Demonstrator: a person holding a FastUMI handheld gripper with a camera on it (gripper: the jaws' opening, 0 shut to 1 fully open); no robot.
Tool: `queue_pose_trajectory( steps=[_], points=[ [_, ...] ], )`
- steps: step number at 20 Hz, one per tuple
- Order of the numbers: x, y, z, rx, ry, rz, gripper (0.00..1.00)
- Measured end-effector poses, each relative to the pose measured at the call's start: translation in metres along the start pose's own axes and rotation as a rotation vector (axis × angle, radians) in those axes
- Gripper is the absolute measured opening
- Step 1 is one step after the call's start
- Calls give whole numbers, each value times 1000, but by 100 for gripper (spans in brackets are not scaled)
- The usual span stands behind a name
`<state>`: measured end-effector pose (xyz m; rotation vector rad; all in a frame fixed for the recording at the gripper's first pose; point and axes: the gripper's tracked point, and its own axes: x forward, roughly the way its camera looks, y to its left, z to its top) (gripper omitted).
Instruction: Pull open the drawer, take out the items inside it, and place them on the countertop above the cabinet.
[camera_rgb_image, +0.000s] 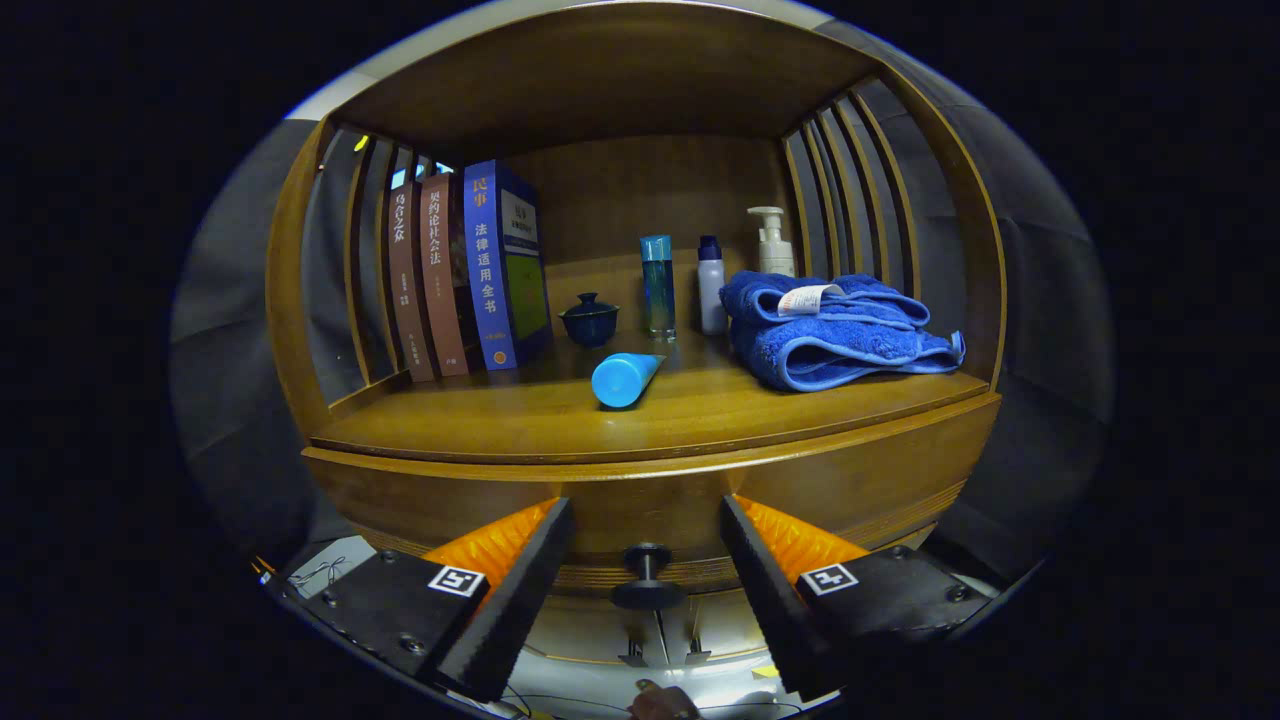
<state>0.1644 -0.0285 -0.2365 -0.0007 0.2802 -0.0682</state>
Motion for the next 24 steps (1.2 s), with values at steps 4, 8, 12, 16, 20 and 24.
queue_pose_trajectory(
  steps=[4, 8, 12, 16, 20, 24],
  points=[
    [-1, 0, 0, 3, 2, -2, 99],
    [-2, -1, -1, -19, 12, -5, 99],
    [-4, 1, 5, -27, 30, 2, 99],
    [-30, 4, 42, -32, -28, 3, 99],
    [-71, 18, 100, -29, -118, 38, 99],
    [-121, 28, 150, -33, -199, 58, 99]
  ],
)
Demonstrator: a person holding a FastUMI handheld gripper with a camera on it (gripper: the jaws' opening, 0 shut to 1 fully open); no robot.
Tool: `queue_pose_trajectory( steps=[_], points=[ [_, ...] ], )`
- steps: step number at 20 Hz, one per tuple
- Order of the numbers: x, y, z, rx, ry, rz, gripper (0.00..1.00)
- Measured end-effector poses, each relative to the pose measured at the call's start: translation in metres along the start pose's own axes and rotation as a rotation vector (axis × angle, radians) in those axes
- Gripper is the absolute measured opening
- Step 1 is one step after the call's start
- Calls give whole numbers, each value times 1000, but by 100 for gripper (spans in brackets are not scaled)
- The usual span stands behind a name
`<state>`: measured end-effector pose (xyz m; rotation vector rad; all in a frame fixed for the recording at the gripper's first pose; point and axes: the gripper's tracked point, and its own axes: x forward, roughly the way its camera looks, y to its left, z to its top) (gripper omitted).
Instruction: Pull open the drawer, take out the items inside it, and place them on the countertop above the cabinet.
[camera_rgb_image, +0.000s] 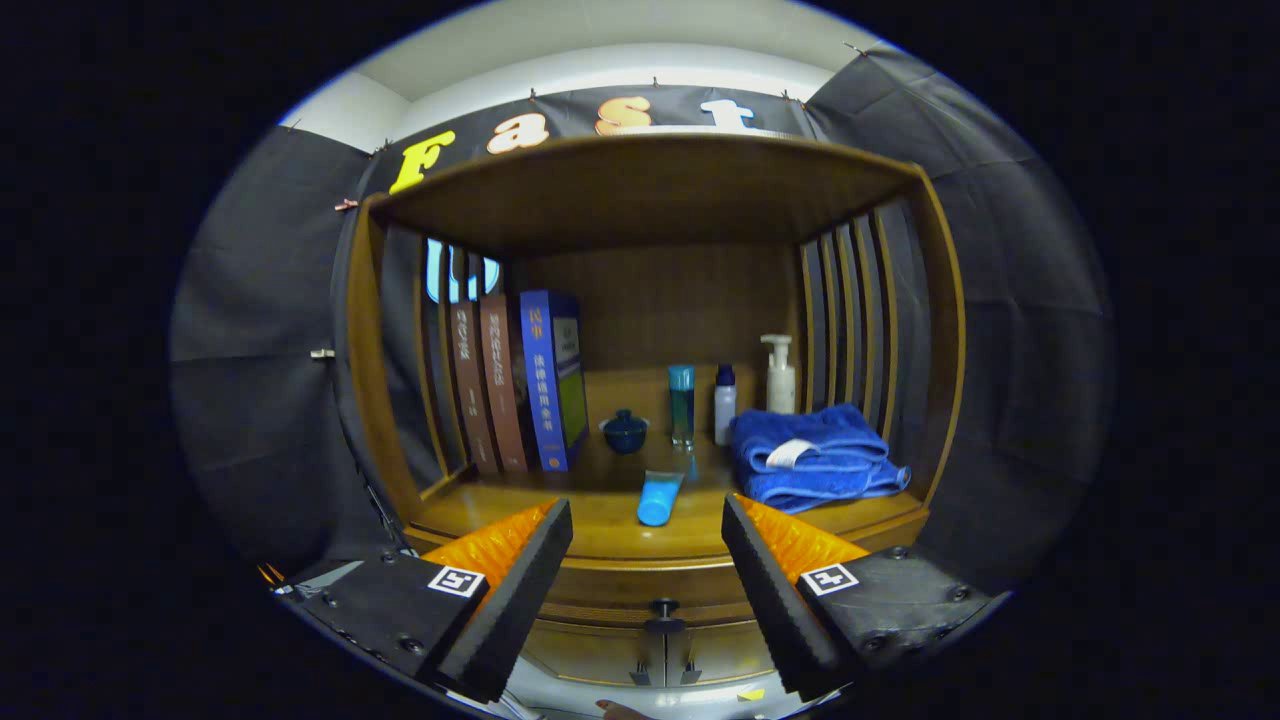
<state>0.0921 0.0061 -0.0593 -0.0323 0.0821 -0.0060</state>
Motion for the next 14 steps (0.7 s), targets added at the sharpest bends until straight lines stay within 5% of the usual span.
queue_pose_trajectory(
  steps=[7, 14],
  points=[
    [-57, 14, 81, -44, -118, 7, 99],
    [-93, 7, 117, -18, -176, -13, 98]
  ],
)
